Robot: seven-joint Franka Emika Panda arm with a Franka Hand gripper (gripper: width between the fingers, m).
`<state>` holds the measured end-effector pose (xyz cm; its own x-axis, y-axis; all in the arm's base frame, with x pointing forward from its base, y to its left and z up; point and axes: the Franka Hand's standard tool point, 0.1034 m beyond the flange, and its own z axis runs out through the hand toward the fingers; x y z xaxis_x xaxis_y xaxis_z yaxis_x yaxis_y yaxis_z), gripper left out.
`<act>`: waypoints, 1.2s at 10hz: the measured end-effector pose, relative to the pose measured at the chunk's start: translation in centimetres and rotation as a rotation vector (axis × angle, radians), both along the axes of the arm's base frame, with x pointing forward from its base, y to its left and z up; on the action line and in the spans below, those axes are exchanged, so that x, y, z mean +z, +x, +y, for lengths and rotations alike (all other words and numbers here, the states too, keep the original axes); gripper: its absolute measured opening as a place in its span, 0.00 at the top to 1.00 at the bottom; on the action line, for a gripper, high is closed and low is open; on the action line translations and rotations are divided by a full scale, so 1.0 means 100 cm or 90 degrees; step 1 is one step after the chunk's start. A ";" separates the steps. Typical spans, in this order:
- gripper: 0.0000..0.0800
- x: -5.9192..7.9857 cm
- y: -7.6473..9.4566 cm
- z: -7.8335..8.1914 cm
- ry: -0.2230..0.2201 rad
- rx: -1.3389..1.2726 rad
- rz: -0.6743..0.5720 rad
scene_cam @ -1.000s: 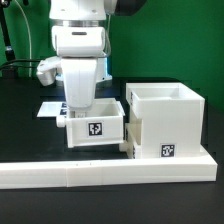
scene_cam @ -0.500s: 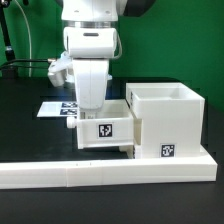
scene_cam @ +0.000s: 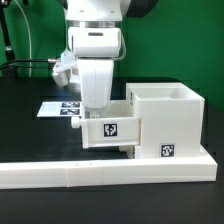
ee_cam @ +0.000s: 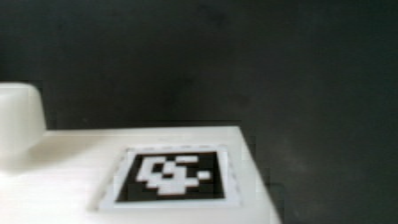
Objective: Assemble drawer
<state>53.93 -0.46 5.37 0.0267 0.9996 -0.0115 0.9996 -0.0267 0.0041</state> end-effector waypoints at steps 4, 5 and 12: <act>0.95 0.000 0.001 0.010 0.000 0.010 0.001; 0.95 0.000 0.001 0.011 0.000 0.011 0.001; 0.51 0.009 0.001 0.010 -0.003 -0.005 0.007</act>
Offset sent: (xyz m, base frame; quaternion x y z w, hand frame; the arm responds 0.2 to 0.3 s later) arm 0.0048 0.0105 -0.0025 0.0144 -0.0188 -0.0287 0.9993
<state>54.04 0.58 6.31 0.0341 0.9993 -0.0159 0.9994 -0.0342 -0.0073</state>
